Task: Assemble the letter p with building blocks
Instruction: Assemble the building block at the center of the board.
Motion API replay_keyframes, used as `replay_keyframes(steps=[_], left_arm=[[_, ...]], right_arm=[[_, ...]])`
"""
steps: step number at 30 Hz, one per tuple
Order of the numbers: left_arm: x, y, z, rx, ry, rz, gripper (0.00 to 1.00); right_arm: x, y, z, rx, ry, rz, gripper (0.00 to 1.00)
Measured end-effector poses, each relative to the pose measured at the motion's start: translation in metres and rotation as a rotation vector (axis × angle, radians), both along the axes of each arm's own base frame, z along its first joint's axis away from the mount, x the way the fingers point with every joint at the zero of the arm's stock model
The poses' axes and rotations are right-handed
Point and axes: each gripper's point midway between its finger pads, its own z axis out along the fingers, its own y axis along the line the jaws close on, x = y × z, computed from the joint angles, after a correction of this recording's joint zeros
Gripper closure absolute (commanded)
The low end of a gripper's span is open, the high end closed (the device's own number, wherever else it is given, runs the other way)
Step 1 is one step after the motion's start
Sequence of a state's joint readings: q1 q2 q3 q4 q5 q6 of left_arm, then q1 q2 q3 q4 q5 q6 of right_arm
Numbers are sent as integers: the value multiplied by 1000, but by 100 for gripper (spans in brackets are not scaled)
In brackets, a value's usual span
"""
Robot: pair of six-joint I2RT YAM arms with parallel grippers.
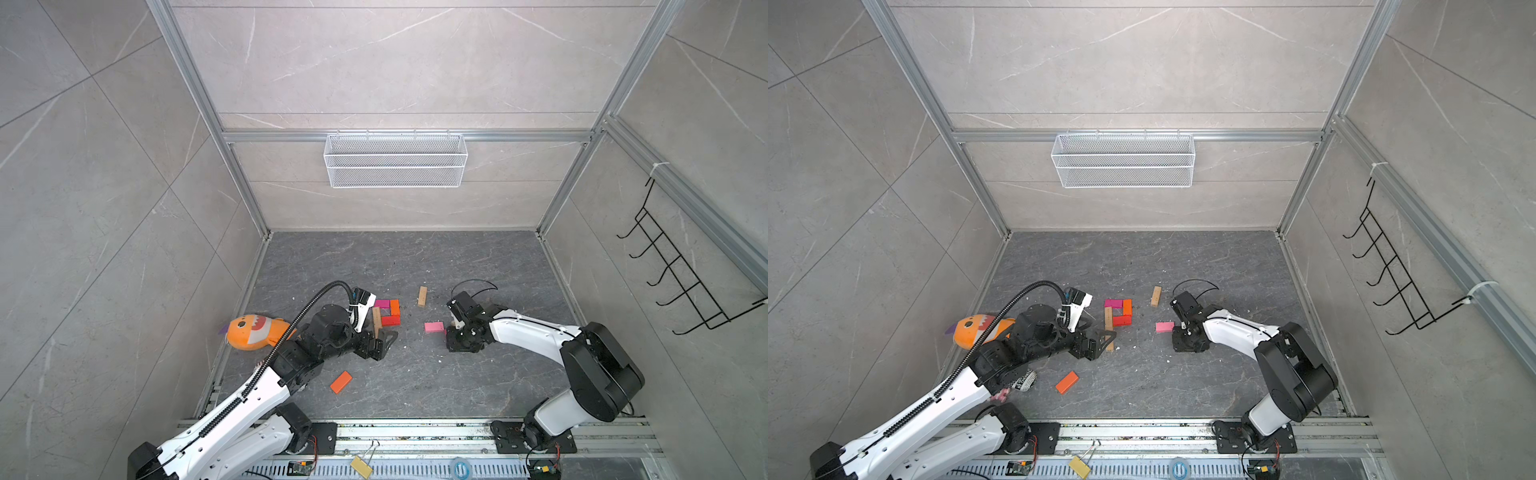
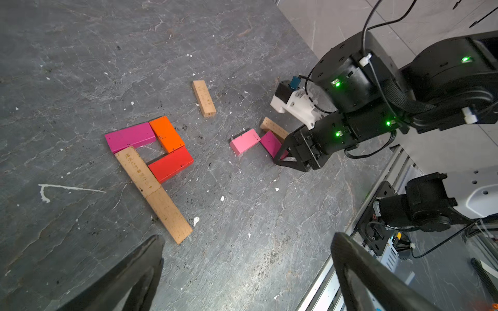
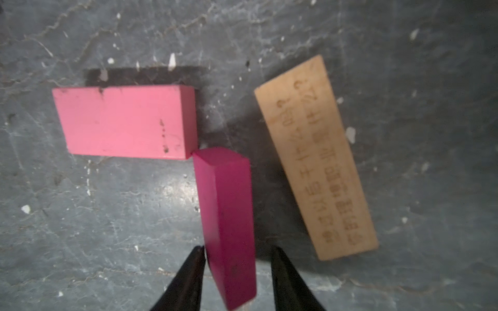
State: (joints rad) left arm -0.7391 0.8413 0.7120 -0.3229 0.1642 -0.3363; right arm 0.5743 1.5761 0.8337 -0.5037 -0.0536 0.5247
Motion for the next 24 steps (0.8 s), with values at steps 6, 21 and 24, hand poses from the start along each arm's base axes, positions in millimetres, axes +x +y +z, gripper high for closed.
replay_keyframes(steps=[6, 21, 24], left_arm=[[2, -5, -8, 13, 25, -12, 0], [1, -7, -10, 13, 38, -25, 0], [1, -7, -10, 13, 38, -25, 0]], right_arm=[[0, -1, 0, -3, -2, -7, 56], [-1, -3, 1, -24, -8, -5, 56], [-2, -3, -1, -29, -1, -3, 57]])
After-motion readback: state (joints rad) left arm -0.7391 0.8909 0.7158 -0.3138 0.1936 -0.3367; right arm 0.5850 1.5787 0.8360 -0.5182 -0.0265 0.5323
